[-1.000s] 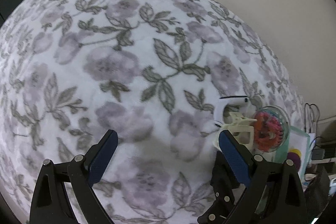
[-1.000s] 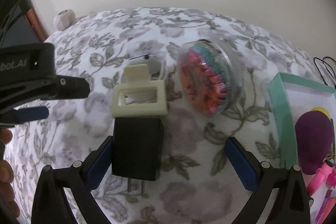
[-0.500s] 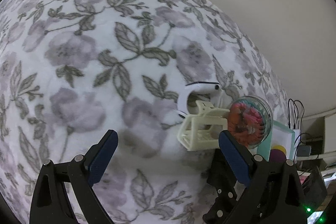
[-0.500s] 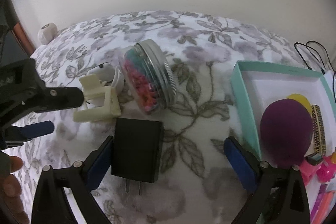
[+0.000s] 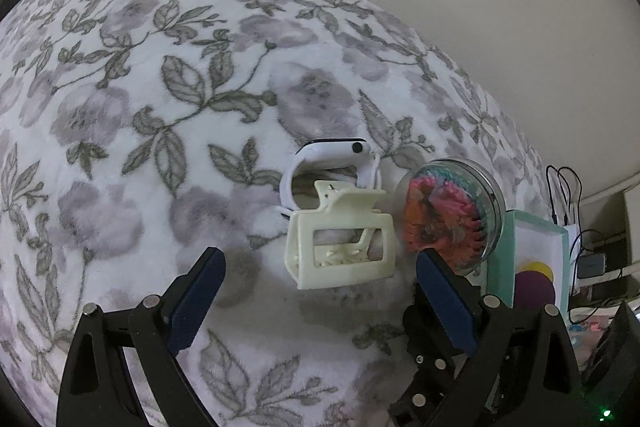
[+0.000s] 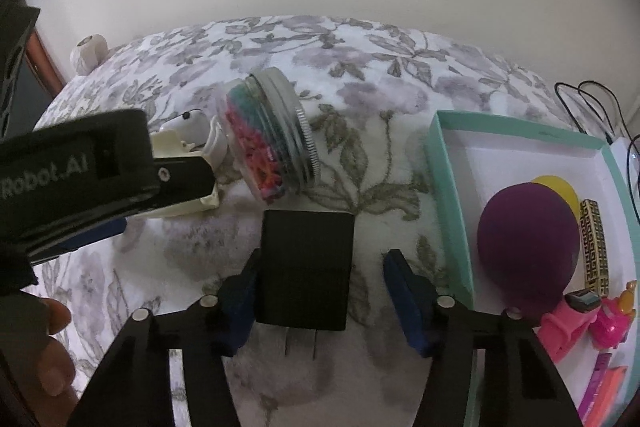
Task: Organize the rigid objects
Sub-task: 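Grasp the cream claw clip with the left tool while the right tool grasps the black charger, then carry the claw clip and charger into the tray and open both tools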
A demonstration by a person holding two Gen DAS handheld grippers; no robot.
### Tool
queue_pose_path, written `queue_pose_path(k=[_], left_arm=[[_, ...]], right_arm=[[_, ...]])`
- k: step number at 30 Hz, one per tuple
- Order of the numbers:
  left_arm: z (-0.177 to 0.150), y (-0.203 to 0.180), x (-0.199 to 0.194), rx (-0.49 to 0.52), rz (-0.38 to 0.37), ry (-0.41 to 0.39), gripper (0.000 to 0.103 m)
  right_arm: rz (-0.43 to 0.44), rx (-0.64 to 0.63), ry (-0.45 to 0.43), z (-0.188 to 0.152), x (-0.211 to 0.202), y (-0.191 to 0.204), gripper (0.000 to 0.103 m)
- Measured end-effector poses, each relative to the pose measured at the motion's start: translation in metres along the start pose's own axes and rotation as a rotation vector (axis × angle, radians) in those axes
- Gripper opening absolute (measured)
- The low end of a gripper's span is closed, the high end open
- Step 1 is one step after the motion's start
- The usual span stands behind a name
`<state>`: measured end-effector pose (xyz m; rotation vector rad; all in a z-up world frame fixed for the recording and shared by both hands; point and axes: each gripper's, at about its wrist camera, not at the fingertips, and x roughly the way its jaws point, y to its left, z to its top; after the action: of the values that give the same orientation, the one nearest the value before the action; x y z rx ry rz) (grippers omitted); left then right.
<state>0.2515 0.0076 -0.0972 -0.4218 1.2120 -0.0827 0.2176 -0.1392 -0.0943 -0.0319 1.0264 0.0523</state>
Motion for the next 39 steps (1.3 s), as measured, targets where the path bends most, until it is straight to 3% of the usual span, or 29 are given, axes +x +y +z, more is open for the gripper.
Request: queue_pose_path(k=[8,12,20,26,39], left_arm=[[-0.003,-0.007,0.0,0.041,0.049,-0.017,0.075],[-0.004,-0.012,0.0,0.072,0.049,-0.018,0.059],[-0.004,-0.02,0.003,0.096,0.067,-0.016,0.058],[-0.006,-0.026,0.003,0.106,0.088,-0.007,0.057],[0.0,-0.019,-0.015,0.101,0.085,-0.015,0.057]], right_arm=[[-0.021,-0.016,0.018,-0.006,0.0,0.004,0.054],[-0.03,-0.027,0.025,-0.009,0.001,0.006,0.052],[-0.042,-0.053,0.056,-0.013,0.0,0.011,0.052],[-0.043,-0.077,0.066,-0.015,-0.002,0.016,0.041],[0.004,-0.087,0.063,-0.012,-0.009,0.02,0.041]])
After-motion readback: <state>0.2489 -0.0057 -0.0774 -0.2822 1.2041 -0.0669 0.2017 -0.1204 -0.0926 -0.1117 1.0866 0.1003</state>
